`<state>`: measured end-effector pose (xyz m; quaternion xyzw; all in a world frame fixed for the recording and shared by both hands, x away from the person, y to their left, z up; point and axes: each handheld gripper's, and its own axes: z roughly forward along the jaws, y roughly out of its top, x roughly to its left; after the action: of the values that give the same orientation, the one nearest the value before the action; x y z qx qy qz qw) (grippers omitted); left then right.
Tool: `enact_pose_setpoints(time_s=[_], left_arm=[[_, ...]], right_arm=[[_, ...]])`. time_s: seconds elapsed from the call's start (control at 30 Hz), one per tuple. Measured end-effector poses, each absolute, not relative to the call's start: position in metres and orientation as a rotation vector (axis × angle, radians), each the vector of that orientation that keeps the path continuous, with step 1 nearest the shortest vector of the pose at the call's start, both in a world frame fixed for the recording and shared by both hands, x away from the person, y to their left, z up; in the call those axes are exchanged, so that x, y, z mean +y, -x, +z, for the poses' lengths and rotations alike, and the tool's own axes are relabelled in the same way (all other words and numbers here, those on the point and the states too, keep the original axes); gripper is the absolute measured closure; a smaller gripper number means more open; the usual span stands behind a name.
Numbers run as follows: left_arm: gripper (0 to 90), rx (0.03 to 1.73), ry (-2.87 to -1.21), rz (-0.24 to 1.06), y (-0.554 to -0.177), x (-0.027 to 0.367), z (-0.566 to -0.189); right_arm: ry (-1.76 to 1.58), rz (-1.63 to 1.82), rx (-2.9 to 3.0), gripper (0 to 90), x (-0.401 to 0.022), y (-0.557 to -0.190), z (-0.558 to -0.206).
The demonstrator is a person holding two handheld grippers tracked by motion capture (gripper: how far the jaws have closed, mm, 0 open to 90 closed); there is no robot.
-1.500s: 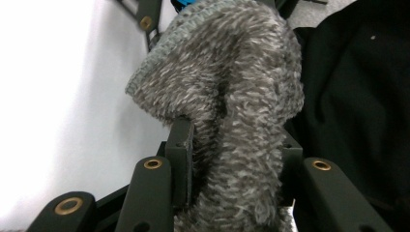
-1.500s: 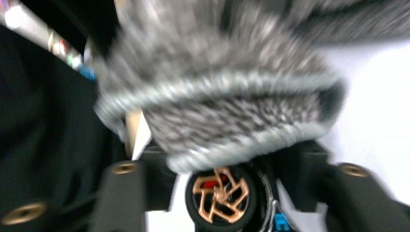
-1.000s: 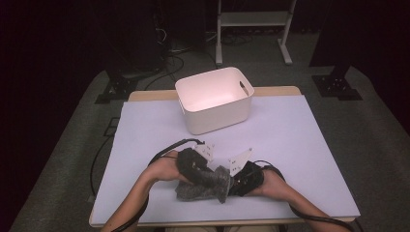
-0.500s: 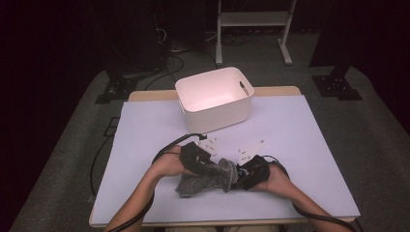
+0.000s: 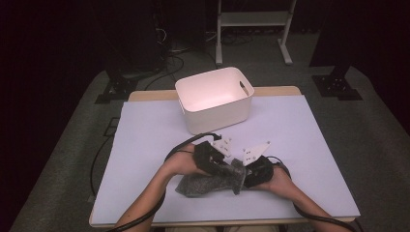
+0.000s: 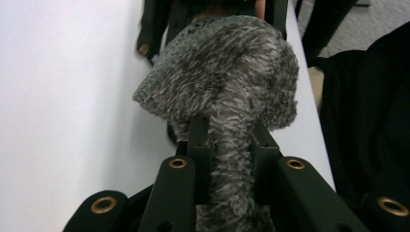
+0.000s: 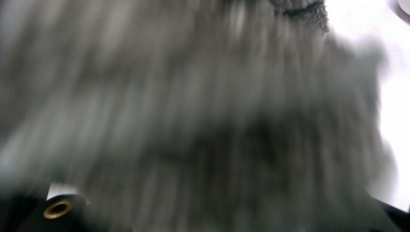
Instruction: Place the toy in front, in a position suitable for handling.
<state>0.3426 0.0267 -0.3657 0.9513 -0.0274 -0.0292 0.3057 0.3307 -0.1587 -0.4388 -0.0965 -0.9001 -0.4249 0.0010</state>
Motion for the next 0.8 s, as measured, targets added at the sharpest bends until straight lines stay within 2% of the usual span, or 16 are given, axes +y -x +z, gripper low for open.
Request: enact_pose_setpoints(time_s=[0.2,0.8], left_arm=[[77.0,-0.063,-2.523,-0.093,-0.345,0.021,-0.370],[76.9,0.091,-2.534,-0.034,-0.348,0.092,-0.369]], right_arm=[[0.307,-1.344,-2.817,57.1,-0.160,-0.331,-0.441],[0.316,-1.325,-2.814,57.1,-0.171,-0.334,-0.439]])
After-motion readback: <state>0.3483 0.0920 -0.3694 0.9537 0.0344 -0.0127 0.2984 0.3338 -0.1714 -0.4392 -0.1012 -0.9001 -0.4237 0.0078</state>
